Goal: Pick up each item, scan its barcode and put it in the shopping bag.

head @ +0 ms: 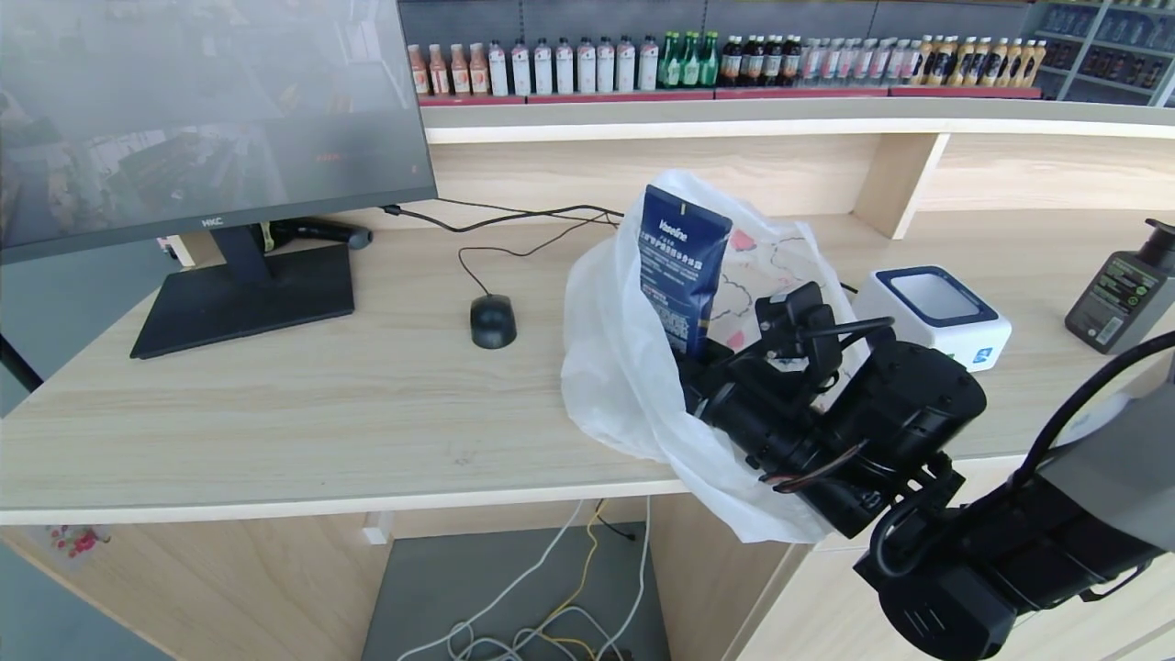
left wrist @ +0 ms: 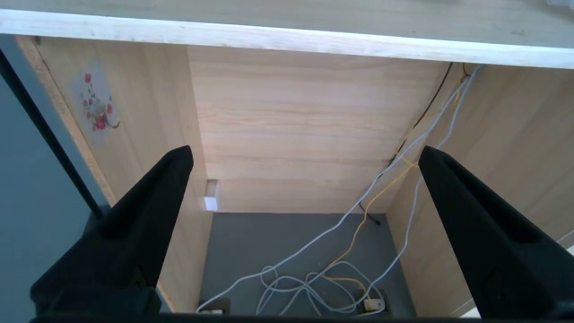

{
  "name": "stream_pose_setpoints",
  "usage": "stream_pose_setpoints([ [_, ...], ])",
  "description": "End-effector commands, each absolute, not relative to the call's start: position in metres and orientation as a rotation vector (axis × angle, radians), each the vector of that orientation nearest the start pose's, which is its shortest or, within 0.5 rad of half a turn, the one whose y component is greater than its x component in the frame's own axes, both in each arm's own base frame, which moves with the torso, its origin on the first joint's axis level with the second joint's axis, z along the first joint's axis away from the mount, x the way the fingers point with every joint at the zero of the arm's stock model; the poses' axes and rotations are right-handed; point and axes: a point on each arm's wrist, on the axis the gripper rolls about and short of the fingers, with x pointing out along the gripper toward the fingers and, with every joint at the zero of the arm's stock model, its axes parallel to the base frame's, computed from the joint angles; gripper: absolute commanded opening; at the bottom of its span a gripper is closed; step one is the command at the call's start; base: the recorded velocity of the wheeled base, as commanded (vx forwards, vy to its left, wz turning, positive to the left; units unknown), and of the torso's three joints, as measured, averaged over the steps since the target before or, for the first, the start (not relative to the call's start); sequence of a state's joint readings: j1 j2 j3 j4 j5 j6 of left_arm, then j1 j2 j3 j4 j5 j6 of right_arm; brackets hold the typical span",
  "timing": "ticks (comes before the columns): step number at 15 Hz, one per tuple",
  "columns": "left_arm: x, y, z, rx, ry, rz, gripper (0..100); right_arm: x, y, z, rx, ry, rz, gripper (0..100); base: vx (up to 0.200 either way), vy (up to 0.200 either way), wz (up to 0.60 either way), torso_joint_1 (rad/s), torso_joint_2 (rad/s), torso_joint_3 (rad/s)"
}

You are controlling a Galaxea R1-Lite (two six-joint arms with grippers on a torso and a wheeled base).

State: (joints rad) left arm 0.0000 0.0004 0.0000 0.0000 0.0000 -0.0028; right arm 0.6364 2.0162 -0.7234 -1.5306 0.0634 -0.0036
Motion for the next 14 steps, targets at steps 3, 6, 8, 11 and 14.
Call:
stream_pose_setpoints([
  [3,-0.0228,0.0000,0.0755,-0.003,0.000,0.000,100,0.2785,0.2096,0.1453,0.075,-0.224,0.702,0,0.000,0.000,0.00,0.000,0.00,0.000],
  [6,-0.0228,0.0000,0.0755,-0.003,0.000,0.000,100,0.2746,0.2133,0.1441,0.074,-0.220,0.715,0,0.000,0.000,0.00,0.000,0.00,0.000],
  [8,-0.0228,0.0000,0.0755,-0.003,0.000,0.000,100,0.2740,0.2156,0.1460,0.076,-0.229,0.720,0,0.000,0.000,0.00,0.000,0.00,0.000],
  [11,-0.0228,0.0000,0.0755,-0.003,0.000,0.000,100,0.2738,0.2154,0.1466,0.078,-0.231,0.720,0,0.000,0.000,0.00,0.000,0.00,0.000],
  [14,-0.0228,0.0000,0.0755,-0.003,0.000,0.000,100,0.2742,0.2157,0.1464,0.080,-0.231,0.720,0,0.000,0.000,0.00,0.000,0.00,0.000],
])
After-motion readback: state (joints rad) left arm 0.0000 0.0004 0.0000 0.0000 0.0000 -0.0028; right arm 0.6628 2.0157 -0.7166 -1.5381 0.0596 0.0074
